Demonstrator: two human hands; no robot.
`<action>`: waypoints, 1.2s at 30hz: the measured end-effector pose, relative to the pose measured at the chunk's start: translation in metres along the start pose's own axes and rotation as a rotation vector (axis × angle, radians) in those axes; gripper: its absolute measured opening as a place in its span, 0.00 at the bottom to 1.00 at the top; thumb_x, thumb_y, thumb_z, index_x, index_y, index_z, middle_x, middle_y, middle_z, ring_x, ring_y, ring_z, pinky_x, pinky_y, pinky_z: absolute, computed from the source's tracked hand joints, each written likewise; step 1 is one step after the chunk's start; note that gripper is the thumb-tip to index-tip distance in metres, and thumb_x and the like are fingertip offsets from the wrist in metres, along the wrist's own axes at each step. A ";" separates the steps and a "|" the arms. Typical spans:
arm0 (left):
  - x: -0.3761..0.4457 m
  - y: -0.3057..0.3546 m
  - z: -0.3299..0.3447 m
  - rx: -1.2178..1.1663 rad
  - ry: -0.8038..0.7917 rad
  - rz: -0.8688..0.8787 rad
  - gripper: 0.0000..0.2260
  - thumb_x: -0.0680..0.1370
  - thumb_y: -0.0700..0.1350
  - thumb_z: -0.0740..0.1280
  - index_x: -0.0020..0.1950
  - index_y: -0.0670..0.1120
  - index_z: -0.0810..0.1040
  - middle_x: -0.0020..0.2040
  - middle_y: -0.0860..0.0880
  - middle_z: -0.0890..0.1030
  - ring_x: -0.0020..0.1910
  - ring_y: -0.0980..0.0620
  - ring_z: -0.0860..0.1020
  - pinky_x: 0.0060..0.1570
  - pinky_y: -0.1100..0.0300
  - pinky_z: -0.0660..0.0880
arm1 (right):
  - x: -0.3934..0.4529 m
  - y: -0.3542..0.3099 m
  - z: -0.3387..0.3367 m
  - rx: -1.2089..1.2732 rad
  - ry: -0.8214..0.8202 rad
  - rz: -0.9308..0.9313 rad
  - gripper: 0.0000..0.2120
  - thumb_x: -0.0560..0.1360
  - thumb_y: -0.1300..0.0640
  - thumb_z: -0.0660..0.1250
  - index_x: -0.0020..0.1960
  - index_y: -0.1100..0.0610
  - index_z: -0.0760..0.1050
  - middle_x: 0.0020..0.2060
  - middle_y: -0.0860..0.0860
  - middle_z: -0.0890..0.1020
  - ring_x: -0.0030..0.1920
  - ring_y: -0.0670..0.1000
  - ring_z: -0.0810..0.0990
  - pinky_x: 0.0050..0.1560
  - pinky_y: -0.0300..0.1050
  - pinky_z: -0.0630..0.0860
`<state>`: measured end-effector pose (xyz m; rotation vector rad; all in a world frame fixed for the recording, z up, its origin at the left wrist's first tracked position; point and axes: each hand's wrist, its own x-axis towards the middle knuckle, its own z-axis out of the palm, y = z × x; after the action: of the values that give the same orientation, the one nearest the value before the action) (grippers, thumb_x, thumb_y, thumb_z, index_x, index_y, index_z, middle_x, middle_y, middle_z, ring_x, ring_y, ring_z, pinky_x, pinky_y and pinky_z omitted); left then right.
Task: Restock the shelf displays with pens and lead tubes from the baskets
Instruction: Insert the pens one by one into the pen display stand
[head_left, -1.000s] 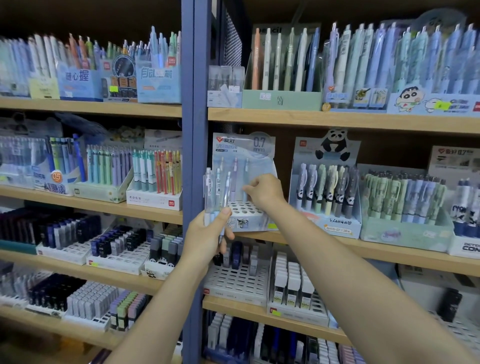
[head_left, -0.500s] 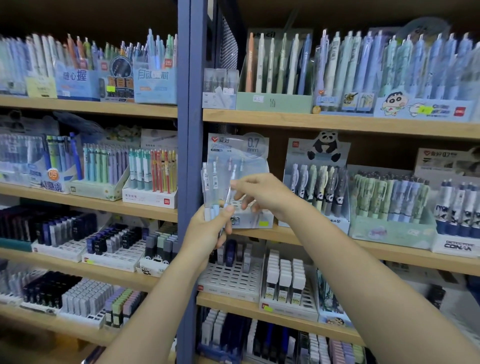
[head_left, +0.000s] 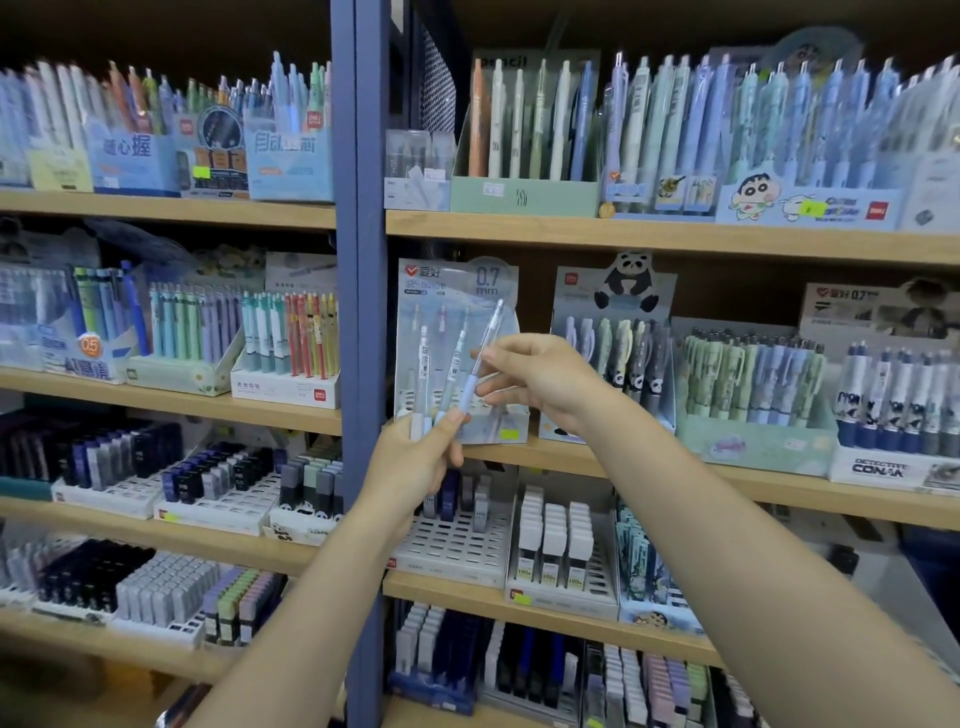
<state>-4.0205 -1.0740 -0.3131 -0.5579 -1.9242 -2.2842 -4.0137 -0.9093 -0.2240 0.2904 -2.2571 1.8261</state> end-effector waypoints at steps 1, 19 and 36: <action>0.000 -0.001 -0.001 0.007 0.016 -0.002 0.11 0.82 0.50 0.65 0.52 0.44 0.82 0.30 0.49 0.76 0.21 0.57 0.64 0.23 0.66 0.62 | 0.000 -0.001 0.001 -0.015 0.038 -0.016 0.06 0.81 0.59 0.67 0.51 0.61 0.80 0.47 0.56 0.85 0.42 0.52 0.85 0.46 0.46 0.83; 0.014 -0.007 -0.020 0.174 0.244 -0.042 0.17 0.81 0.55 0.66 0.41 0.43 0.76 0.29 0.49 0.78 0.26 0.54 0.70 0.33 0.57 0.67 | 0.035 0.010 -0.003 -0.279 0.445 -0.198 0.05 0.81 0.57 0.64 0.46 0.50 0.72 0.43 0.55 0.84 0.43 0.52 0.83 0.47 0.52 0.80; 0.016 -0.003 0.003 0.334 0.235 0.017 0.22 0.82 0.53 0.65 0.31 0.42 0.74 0.26 0.52 0.76 0.27 0.61 0.74 0.32 0.66 0.67 | 0.051 0.024 -0.005 -0.391 0.428 -0.223 0.03 0.80 0.57 0.68 0.53 0.52 0.76 0.44 0.49 0.82 0.43 0.44 0.77 0.40 0.37 0.70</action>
<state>-4.0354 -1.0681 -0.3102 -0.2535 -2.1029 -1.8598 -4.0694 -0.8999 -0.2307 0.0674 -2.1117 1.1702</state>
